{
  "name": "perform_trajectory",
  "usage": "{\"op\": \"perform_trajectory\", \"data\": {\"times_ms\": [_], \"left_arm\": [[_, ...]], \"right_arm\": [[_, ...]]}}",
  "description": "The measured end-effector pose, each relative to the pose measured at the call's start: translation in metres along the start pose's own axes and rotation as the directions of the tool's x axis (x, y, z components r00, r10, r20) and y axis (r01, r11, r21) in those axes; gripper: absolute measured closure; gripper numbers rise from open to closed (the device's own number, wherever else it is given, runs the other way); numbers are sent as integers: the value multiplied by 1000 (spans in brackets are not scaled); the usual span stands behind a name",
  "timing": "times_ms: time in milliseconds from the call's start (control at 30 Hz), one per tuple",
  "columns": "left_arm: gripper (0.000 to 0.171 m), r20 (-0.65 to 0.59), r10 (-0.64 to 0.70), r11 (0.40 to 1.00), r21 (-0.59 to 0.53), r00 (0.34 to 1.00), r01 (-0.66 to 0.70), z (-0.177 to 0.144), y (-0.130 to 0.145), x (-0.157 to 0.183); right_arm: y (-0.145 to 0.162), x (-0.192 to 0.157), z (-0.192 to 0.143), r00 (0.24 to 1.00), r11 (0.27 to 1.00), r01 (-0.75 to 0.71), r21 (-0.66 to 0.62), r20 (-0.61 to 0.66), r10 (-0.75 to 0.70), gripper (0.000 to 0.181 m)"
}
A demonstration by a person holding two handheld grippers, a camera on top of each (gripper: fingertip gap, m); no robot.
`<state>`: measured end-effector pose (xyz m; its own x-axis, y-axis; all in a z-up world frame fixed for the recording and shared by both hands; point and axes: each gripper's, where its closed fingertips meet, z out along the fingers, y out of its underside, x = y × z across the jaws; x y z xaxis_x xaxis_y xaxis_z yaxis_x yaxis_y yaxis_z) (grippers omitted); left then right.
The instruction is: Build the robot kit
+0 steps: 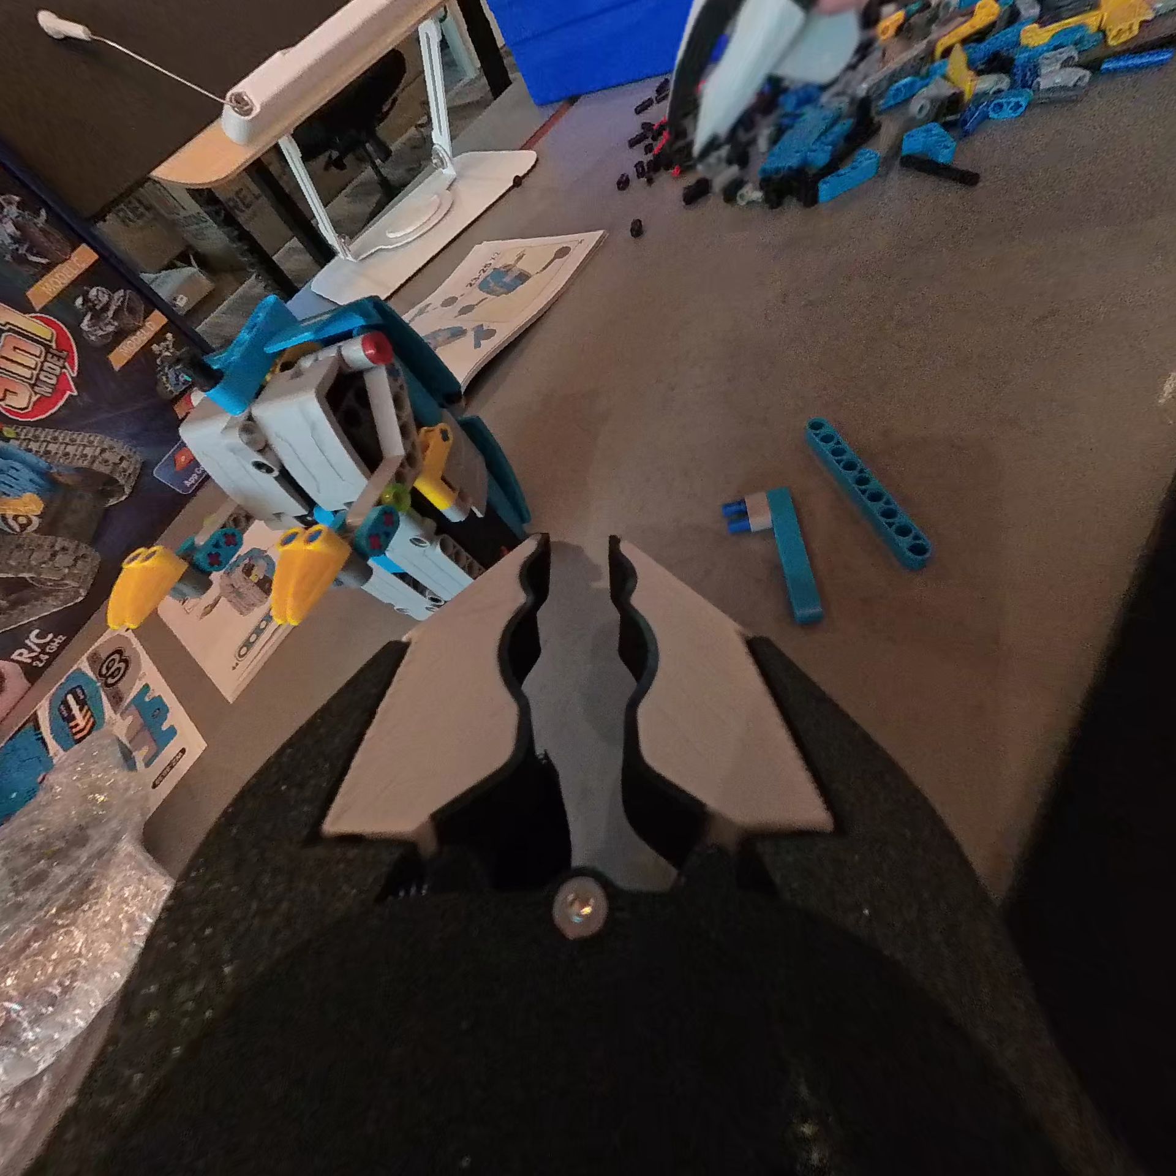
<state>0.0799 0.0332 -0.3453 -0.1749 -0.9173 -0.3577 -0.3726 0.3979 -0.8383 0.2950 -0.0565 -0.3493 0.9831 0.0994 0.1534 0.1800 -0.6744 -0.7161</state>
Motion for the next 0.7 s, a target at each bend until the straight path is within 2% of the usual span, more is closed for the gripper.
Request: {"op": "perform_trajectory", "data": {"times_ms": [33, 100, 133, 233, 400, 567, 700], "left_arm": [[154, -5, -1, 1000, 1, 1000, 1, 1, 0, 0], [154, -11, -11, 1000, -1, 1000, 11, 1, 0, -1], [154, -11, -14, 1000, 1, 1000, 14, 1, 0, -1], [154, -9, -4, 1000, 1, 1000, 4, 1, 0, 0], [154, -9, 30, 999, -12, 1000, -30, 2, 2, 4], [154, -12, 38, 999, -21, 999, -38, 3, 3, 5], [154, -10, 46, 999, -22, 999, -46, 3, 3, 6]], "right_arm": [[10, 29, -4, 993, 996, -93, 8, -78, 93, 148], [20, 52, -12, 965, 972, -227, 69, -119, 233, 150], [26, 59, -15, 953, 965, -250, 78, -156, 260, 151], [49, 75, -22, 925, 971, -238, 8, -305, 229, 154], [60, 97, -39, 865, 959, -283, -10, -434, 250, 158], [77, 92, -34, 870, 929, -367, -52, -371, 323, 151], [78, 81, -23, 890, 912, -407, -49, -245, 384, 150]]}}
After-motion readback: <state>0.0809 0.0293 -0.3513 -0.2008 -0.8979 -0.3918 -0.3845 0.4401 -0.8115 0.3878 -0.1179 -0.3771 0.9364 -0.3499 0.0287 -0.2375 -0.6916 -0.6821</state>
